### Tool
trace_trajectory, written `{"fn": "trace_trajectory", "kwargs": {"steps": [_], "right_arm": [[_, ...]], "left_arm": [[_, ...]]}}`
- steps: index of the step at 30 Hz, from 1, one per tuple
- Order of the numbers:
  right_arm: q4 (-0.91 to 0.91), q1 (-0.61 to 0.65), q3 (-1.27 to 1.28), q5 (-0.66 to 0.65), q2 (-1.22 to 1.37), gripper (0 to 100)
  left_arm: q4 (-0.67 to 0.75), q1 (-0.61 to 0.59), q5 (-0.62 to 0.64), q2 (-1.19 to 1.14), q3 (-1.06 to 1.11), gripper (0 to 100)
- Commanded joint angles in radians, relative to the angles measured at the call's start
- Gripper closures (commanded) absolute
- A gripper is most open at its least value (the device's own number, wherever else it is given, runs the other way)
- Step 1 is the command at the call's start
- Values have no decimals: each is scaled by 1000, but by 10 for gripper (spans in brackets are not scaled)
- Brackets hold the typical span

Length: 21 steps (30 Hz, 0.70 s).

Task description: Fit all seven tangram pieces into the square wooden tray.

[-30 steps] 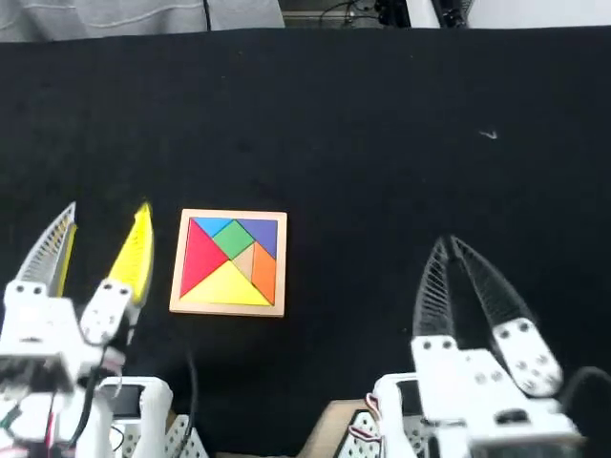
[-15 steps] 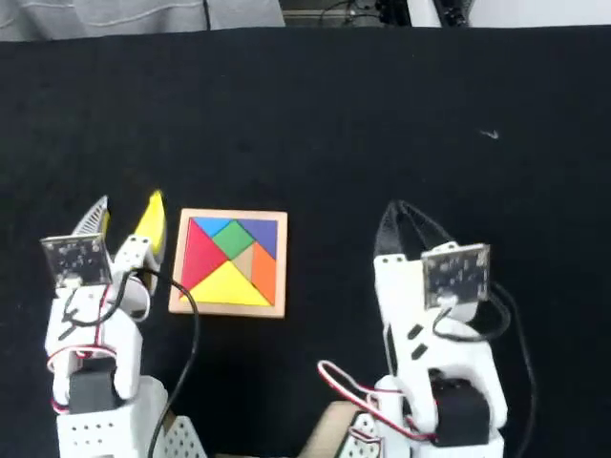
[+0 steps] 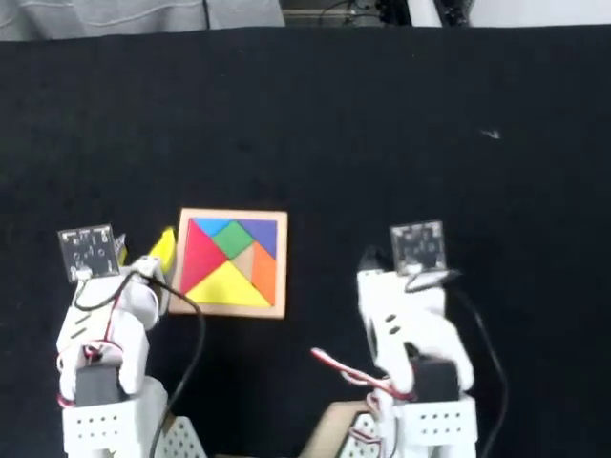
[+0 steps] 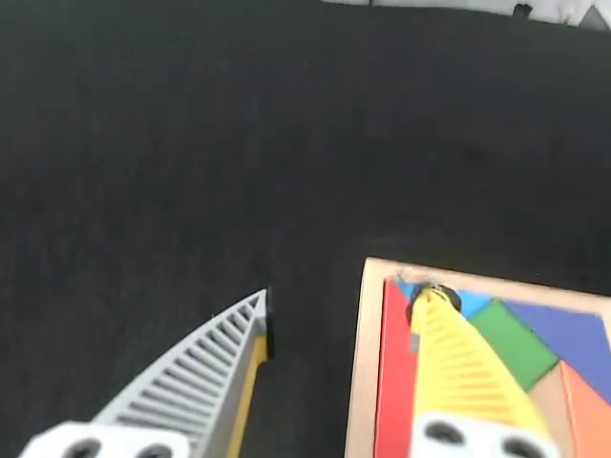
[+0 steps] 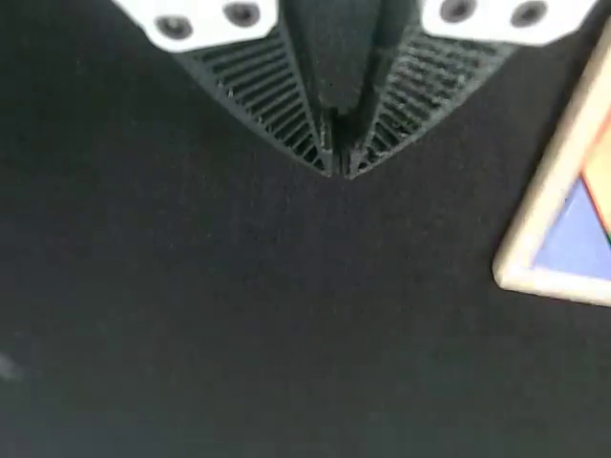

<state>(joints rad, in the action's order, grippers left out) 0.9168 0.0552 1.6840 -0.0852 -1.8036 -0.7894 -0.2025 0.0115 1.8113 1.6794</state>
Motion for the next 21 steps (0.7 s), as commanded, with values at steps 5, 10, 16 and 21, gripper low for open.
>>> {"fn": "trace_trajectory", "kwargs": {"steps": [5,10,16,21], "right_arm": [[61,-54,2,11,-71,986],[198,-54,2,11,-71,987],[365,-60,2,11,-71,987],[381,-77,2,11,-71,987]], "left_arm": [[-245,-2,9,0,19,754],[-466,93,9,0,19,757],[-480,108,17,0,19,759],[-480,105,17,0,19,759]]}}
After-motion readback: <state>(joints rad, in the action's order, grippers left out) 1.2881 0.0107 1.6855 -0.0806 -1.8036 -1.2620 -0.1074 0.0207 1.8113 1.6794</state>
